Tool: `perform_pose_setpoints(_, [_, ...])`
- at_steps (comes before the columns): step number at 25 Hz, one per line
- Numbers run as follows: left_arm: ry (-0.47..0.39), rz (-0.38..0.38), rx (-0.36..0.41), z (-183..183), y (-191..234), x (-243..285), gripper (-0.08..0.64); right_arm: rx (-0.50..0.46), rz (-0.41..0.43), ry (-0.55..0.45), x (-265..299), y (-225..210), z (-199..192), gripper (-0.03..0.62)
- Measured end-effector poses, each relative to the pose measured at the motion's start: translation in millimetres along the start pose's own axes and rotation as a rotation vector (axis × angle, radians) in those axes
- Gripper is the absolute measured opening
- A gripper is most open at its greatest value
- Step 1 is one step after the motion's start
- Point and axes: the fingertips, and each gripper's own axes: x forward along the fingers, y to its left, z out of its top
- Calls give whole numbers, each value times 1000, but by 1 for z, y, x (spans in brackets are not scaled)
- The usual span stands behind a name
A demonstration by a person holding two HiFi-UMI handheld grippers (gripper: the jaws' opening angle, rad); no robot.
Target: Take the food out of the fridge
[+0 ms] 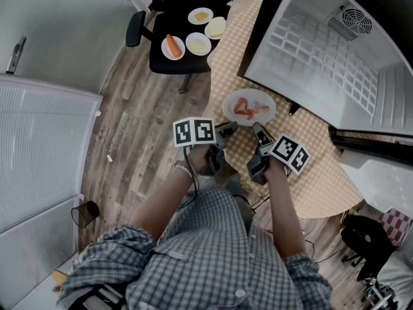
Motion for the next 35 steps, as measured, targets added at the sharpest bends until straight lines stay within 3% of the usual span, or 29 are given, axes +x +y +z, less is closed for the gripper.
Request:
perform_pose_setpoints(5, [-24, -15, 52, 2, -11, -15, 104, -145, -84, -57, -21, -3, 10, 54])
perform_pose_setpoints(8, [-70, -14, 94, 9, -21, -27, 7, -248, -118, -111, -37, 4, 20, 21])
perform_pose_setpoints(12, [-129, -64, 138, 21, -42, -39, 6, -402, -146, -169, -55, 19, 33, 15])
perform_pose_setpoints(18, [-170, -109, 296, 32, -84, -52, 6, -595, -135, -253, -86, 55, 49, 11])
perform_pose_setpoints(27, [-229, -126, 557, 40, -150, -76, 5, -798, -86, -407, -140, 114, 72, 11])
perform_pose_setpoints(35, [-303, -136, 818, 35, -205, -96, 5, -877, -32, -528, -181, 155, 85, 9])
